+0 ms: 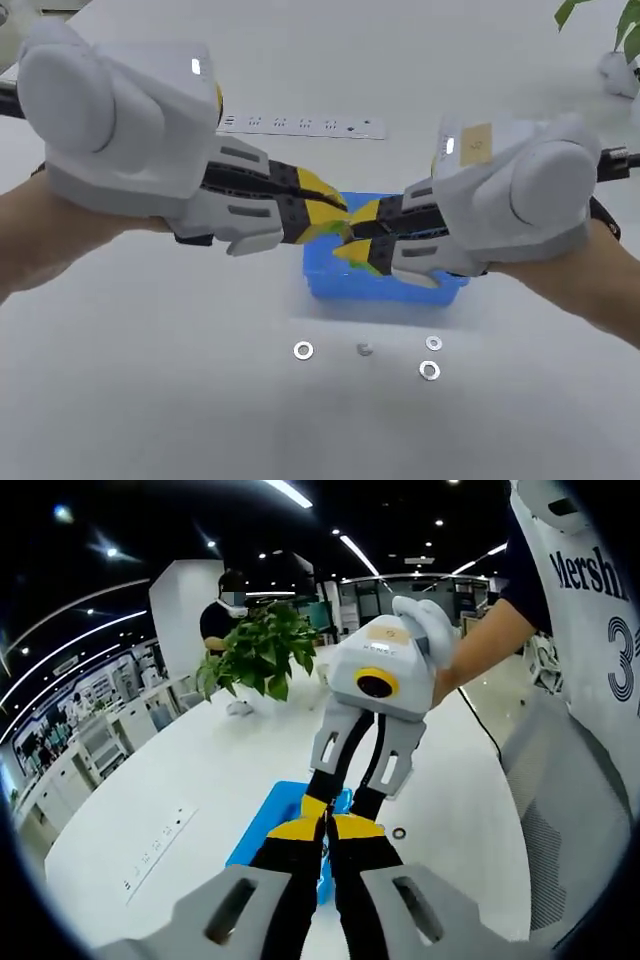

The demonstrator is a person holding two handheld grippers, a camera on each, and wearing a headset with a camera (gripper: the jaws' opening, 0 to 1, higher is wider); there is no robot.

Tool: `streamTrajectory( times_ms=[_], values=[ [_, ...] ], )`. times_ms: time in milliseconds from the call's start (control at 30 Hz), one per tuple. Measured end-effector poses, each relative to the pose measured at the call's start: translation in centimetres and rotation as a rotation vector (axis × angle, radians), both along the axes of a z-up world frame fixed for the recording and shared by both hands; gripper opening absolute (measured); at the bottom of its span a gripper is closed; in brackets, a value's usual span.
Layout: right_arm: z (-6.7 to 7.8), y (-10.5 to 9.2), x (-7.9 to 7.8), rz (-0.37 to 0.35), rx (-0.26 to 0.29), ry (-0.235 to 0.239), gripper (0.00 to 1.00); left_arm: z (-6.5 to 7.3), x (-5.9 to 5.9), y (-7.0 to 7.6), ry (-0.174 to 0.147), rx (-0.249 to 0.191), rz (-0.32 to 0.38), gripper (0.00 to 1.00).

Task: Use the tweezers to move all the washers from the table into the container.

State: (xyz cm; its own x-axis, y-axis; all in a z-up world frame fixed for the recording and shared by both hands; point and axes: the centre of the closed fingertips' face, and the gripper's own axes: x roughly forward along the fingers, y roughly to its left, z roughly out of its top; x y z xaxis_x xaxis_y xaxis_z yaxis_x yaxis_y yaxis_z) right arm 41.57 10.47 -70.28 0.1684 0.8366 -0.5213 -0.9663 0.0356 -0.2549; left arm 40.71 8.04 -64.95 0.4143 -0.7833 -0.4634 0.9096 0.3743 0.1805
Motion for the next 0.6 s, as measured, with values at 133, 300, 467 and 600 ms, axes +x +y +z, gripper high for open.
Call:
streamTrajectory(
  times_ms=[133,300,467,600],
  values=[
    [-0.4,0.0,0.9,-0.004,0.002,0.003,0.1,-0.4,1.0,0.1,0.0,0.008,-0.004,0.06],
    [-0.8,-0.2,2.1,-0.012,0.021,0.029,0.1,-0.9,2.3,0.0,0.001,0.005,-0.009,0.06],
    [-1.7,0.0,3.2,-0.007,0.035,0.058,0.11,-1.8,3.4,-0.1,0.007,0.013,-0.009,0.06],
    [-2.9,0.1,3.7,0.003,0.028,0.071,0.11,-3.0,4.1,0.1,0.022,0.03,-0.011,0.06]
  ],
)
